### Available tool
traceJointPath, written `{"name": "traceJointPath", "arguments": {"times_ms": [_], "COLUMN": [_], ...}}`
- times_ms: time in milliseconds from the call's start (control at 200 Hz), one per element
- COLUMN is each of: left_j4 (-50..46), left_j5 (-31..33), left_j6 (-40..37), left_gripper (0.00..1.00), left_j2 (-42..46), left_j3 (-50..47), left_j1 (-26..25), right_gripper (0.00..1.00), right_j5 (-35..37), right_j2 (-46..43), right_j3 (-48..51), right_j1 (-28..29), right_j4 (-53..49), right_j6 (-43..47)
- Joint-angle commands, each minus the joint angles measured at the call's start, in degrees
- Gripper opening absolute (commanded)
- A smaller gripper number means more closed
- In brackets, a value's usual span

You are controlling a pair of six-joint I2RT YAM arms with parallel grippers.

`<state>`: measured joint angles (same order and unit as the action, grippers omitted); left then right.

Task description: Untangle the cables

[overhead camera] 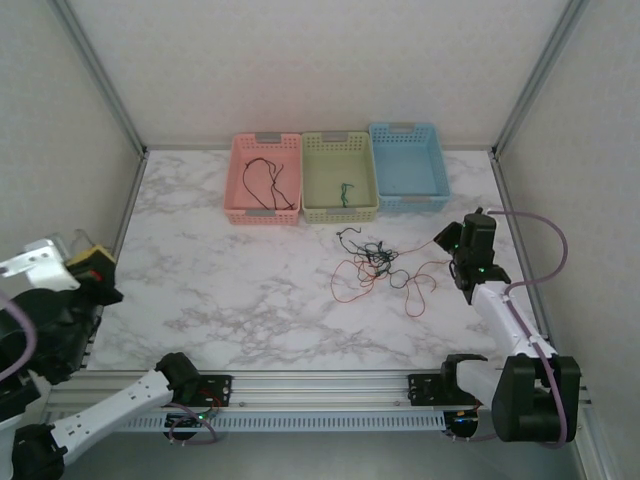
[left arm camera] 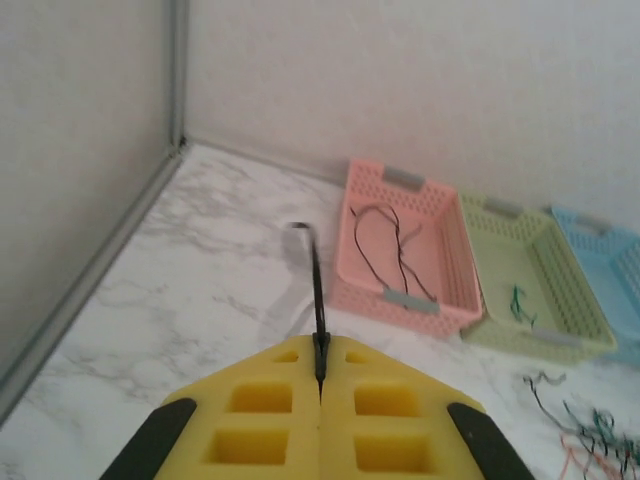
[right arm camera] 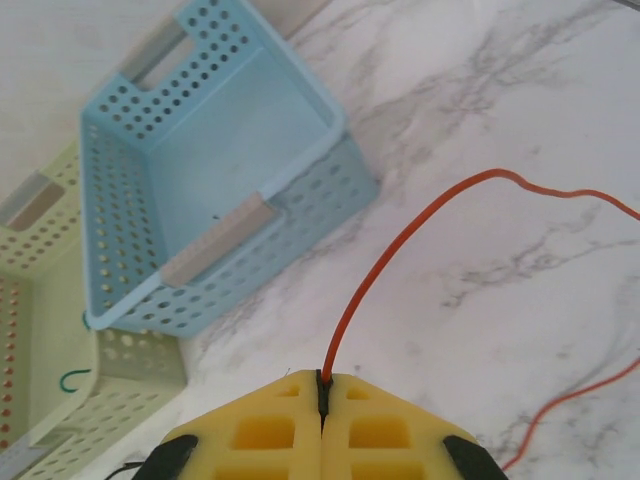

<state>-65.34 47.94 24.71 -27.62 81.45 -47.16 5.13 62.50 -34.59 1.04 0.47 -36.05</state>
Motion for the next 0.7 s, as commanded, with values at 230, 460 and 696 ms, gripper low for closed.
{"name": "traceJointPath", "arguments": {"times_ms": [230,460,696], "left_j4": [6.25,12.19,18.22], "left_j5": [-18.06,-26.41,-33.8], "left_j6": [-6.23,-7.5,-10.82], "left_gripper": [0.0,0.0,0.0], "left_j2": [-7.67,-22.87,-39.61], "left_j3": [1.89,9.45,18.9], "left_j1": [0.22,0.31,5.33], "right_gripper": [0.0,0.0,0.0], "right_j5": [-8.56,-10.49,-11.06], "right_j2": [2.53,1.59,-0.16], "right_j3": [1.11,2.74,4.35], "right_j1": [-0.51,-0.52,-0.52], "right_j4": [1.78,1.34,0.46], "right_j6": [-0.2,0.25,0.83]}}
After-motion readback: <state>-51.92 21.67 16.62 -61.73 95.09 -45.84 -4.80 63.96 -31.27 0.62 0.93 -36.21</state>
